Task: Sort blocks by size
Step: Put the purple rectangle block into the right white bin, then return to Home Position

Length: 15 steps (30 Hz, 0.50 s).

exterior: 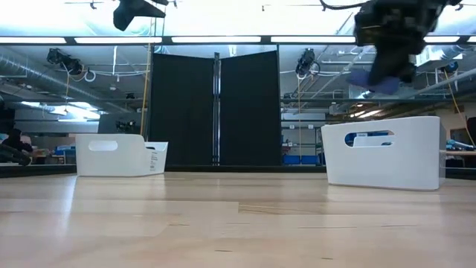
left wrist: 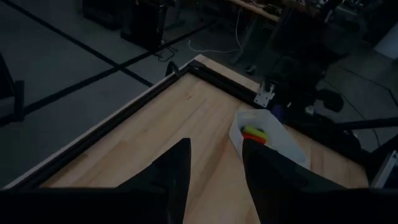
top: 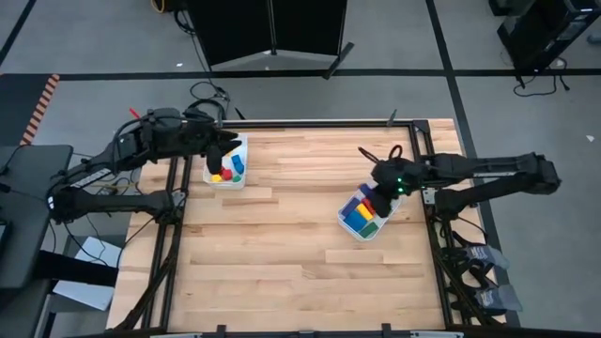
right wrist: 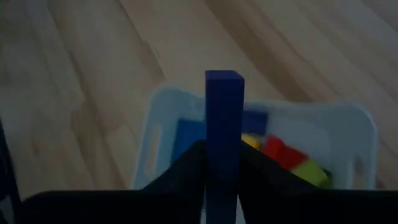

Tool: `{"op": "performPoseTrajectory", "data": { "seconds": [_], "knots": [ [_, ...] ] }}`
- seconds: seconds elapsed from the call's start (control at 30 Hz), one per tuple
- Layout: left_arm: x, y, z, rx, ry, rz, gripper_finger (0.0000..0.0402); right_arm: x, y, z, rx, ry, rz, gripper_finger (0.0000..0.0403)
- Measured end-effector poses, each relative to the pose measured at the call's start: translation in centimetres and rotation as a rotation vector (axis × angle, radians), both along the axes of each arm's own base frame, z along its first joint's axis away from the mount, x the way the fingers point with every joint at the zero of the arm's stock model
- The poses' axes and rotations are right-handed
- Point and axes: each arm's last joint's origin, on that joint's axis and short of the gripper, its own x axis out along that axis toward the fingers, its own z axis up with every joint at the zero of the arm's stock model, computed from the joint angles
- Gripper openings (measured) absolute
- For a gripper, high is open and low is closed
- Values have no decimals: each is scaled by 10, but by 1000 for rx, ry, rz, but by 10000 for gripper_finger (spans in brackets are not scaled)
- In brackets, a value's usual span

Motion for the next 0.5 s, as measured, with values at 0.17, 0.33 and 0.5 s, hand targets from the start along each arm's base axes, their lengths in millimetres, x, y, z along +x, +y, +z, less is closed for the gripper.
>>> {"op": "performPoseTrajectory", "data": {
  "seconds": [0.17,0.33,0.5],
  "knots": [
    [1,1,0,9,-2,22,153,-13,2,-1,-13,69,32,183],
    [-3,-1,2,35,-3,11,153,-18,1,4,-81,36,54,277],
    [-15,-7,-1,82,-58,-8,151,-33,1,11,-132,-203,27,256]
  ]
}}
